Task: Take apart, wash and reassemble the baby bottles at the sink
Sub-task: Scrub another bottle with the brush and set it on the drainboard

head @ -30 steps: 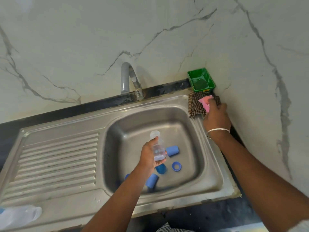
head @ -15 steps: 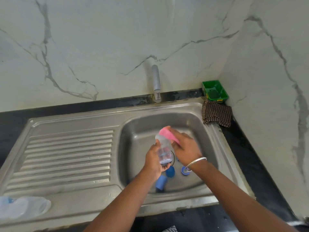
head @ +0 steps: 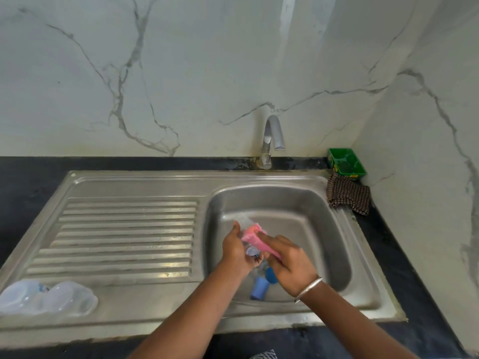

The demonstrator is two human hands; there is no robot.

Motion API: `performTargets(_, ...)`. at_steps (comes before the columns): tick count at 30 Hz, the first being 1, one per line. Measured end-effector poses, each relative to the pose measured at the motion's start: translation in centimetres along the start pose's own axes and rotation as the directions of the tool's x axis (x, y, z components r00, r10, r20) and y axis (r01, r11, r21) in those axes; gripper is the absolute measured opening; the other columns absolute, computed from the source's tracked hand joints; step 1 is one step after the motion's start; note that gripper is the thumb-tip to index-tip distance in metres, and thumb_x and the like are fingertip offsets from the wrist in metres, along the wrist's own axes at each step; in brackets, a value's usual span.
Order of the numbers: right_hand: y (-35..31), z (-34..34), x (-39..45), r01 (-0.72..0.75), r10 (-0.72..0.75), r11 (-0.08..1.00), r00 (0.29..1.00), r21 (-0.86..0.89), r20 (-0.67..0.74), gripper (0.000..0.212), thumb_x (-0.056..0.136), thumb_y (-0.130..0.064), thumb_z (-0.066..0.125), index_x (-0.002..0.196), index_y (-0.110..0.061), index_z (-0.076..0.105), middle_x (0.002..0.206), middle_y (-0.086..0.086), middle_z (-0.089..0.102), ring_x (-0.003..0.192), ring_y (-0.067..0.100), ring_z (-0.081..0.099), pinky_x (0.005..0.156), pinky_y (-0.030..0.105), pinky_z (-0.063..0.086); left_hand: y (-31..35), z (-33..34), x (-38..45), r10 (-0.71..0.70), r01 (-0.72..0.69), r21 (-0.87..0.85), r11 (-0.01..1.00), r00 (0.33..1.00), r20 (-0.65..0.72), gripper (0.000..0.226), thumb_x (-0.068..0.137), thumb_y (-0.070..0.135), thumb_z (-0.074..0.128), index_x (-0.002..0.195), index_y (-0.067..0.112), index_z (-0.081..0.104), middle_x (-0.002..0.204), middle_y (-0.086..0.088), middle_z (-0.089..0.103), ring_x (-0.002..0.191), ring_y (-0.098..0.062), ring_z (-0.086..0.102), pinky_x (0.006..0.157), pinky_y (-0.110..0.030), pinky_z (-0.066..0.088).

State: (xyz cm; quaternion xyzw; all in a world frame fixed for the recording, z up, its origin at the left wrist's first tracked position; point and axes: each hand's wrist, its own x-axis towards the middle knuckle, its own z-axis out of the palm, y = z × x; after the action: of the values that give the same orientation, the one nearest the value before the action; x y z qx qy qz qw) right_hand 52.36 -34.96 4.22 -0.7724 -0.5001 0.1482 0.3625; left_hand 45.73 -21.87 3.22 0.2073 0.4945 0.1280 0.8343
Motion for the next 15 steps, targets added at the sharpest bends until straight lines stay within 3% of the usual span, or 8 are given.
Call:
performTargets(3,-0.2,0.4,0.1,-0.062,0.057,0.996,0.995,-0.062,-0.078,0.052,0.086,-0.027,0.051,0.138,-0.033,0.052,0.083,-0.005,0.058,0.073,0.013,0.058,0.070,0.034,0.051,0.3,-0.6,-0.5,0.012,-0.012,0.022,1.000,1.000,0.008,0.056,0.102,0.053,0.035,0.109,0.009,0.069,0.092,-0.012,0.070,0.083,-0.026,0.060,0.077,-0.035,0.040)
performTargets(6,-0.7,0.6,1.3,-0.121,0.110,0.989,0.987,-0.087,-0.116,0.054,0.085,-0.016,0.055,0.136,-0.034,0.055,0.100,0.002,0.070,0.090,0.021,0.064,0.080,0.029,0.051,0.3,-0.9,-0.8,-0.001,0.001,0.056,0.998,1.000,-0.003,0.049,0.100,0.053,0.040,0.118,0.013,0.061,0.087,-0.011,0.069,0.078,-0.025,0.061,0.073,-0.034,0.042)
performTargets(9,-2.3,0.6,3.1,-0.145,0.139,0.988,0.985,-0.058,-0.098,0.053,0.088,-0.007,0.054,0.134,-0.034,0.056,0.116,0.001,0.070,0.103,0.020,0.064,0.088,0.029,0.050,-0.3,-1.0,-1.2,-0.037,0.037,0.063,0.997,0.999,0.001,0.040,0.099,0.051,0.043,0.105,0.014,0.059,0.076,-0.009,0.067,0.071,-0.023,0.060,0.068,-0.030,0.041)
performTargets(13,-3.7,0.3,4.9,-0.306,0.306,0.952,0.951,0.002,-0.052,0.045,0.093,-0.014,0.049,0.130,-0.038,0.059,0.110,-0.001,0.072,0.101,0.019,0.065,0.085,0.025,0.049,-0.6,-0.6,-1.2,-0.033,0.033,0.020,0.999,0.999,0.029,0.037,0.096,0.048,0.047,0.096,0.013,0.061,0.067,-0.006,0.067,0.068,-0.021,0.059,0.063,-0.029,0.041)
performTargets(15,-4.2,0.4,4.5,-0.296,0.297,0.955,0.954,0.039,-0.048,0.045,0.093,-0.015,0.051,0.129,-0.039,0.060,0.109,-0.006,0.072,0.100,0.013,0.065,0.084,0.021,0.048,-0.1,-0.6,-0.8,0.007,-0.006,-0.015,1.000,0.998,0.058,0.040,0.095,0.049,0.049,0.088,0.013,0.063,0.066,-0.006,0.067,0.065,-0.020,0.060,0.064,-0.028,0.042)
